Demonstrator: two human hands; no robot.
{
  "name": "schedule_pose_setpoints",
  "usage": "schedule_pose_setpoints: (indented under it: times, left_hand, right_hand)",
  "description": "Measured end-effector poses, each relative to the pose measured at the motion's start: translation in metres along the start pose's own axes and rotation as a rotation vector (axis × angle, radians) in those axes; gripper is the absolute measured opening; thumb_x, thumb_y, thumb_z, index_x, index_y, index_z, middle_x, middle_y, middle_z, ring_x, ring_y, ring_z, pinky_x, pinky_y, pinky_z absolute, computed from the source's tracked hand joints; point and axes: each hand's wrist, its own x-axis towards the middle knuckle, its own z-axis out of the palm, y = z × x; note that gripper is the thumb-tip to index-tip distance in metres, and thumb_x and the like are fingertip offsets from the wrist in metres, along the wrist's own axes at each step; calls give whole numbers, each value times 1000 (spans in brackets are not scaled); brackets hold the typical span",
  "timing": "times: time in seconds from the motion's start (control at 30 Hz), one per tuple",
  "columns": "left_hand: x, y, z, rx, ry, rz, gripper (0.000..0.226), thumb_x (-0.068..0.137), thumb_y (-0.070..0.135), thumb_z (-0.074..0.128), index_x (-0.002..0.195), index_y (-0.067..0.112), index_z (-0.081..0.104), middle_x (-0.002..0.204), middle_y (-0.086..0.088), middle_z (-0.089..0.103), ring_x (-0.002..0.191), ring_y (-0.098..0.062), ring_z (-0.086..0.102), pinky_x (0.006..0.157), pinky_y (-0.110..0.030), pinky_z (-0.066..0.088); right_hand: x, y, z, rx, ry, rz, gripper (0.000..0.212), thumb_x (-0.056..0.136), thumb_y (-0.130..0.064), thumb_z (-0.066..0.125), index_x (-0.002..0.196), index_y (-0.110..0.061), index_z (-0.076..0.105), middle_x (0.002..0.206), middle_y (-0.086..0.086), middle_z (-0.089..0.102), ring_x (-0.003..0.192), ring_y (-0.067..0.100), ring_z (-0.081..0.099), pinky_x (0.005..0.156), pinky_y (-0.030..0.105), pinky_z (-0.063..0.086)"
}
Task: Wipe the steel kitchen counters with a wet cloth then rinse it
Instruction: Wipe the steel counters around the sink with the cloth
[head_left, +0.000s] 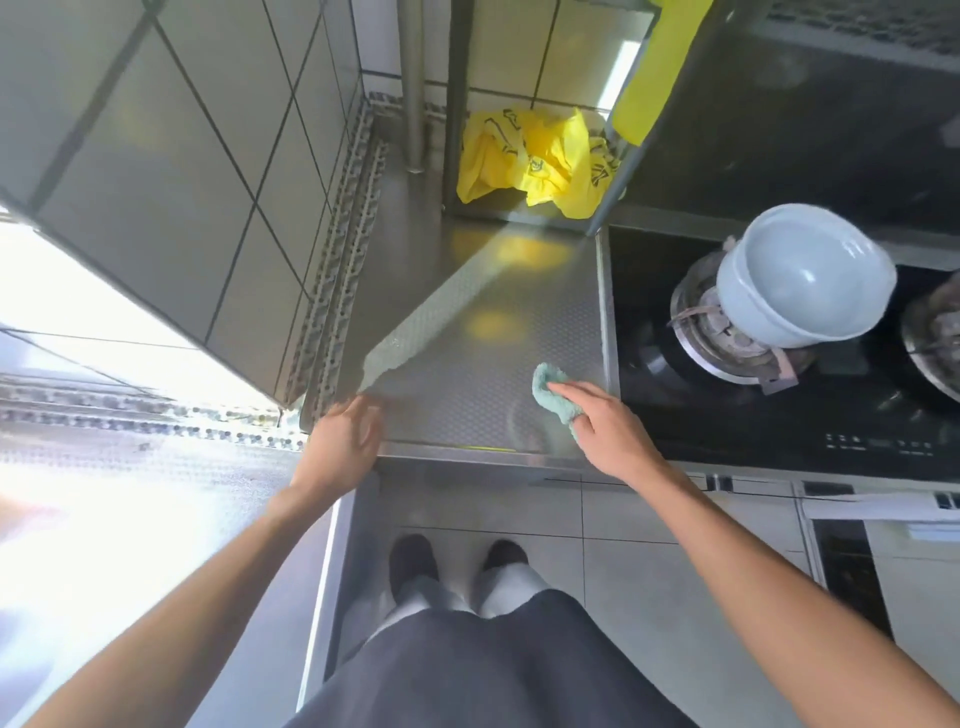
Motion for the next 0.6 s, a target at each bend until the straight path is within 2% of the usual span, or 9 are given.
schedule_pose_setpoints:
  times: [0.03,0.07,0.17,0.23,0.3,0.37,0.43,0.5,0.6]
  left_hand:
    - [-10,2,-5,-20,-1,-8,21,104,19,56,120,12,69,113,-13,76,101,-35,72,82,-40,54]
    - [-21,4,-8,-45,-1,-6,19,104,19,58,118,15,71,111,-9,79,100,-30,74,83,-37,55]
    - [-55,16,-13,-136,12,-23,16,103,17,63,112,20,76,109,6,80,104,-16,76,95,-33,58]
    - [-78,31,-10,-255,38,-48,23,100,8,67,104,29,76,100,20,80,98,-2,75,93,-18,56]
    - [-99,52,-1,-366,101,-96,35,99,3,67,100,37,73,103,29,77,98,4,72,89,-8,52]
    - [-115,78,13,-444,171,-150,32,102,7,65,101,38,73,106,25,77,102,1,73,92,-15,53]
    - [-126,108,30,-496,225,-226,17,103,21,65,103,36,74,107,17,79,106,-4,73,95,-27,54]
    - [-137,140,47,-500,272,-278,13,101,37,62,105,35,75,109,15,79,107,-4,73,96,-31,54]
    - [-158,184,70,-420,229,-325,18,101,43,62,110,33,74,107,22,77,103,4,72,96,-34,59]
  right_hand:
    - [-4,-3,-3,64,21,-30,62,91,2,44,143,-30,57,144,-13,55,117,18,61,89,44,55]
    - [-8,-4,-5,133,34,-50,62,91,3,44,143,-28,57,140,-10,58,112,18,62,88,42,55]
    - [-24,1,-11,267,27,-51,60,91,-2,42,143,-26,58,138,-7,60,106,15,64,91,34,54]
    - [-34,11,-13,321,30,-51,60,86,-10,39,142,-24,59,138,-7,61,111,12,63,97,31,51]
    - [-40,28,-17,371,41,-44,62,82,-13,38,139,-23,61,136,-8,64,112,8,63,100,29,50]
    - [-42,47,-24,415,35,-48,60,83,-7,41,137,-23,63,132,-9,66,112,6,63,101,30,51]
    - [-41,66,-35,442,-29,-73,59,86,-2,44,137,-24,63,133,-11,66,115,5,63,102,29,50]
    - [-41,82,-50,448,-111,-118,59,86,-7,43,138,-28,62,136,-14,64,120,1,61,103,23,48]
    - [-36,99,-73,409,-270,-197,59,84,-14,42,136,-31,62,137,-16,62,123,-3,58,99,7,42]
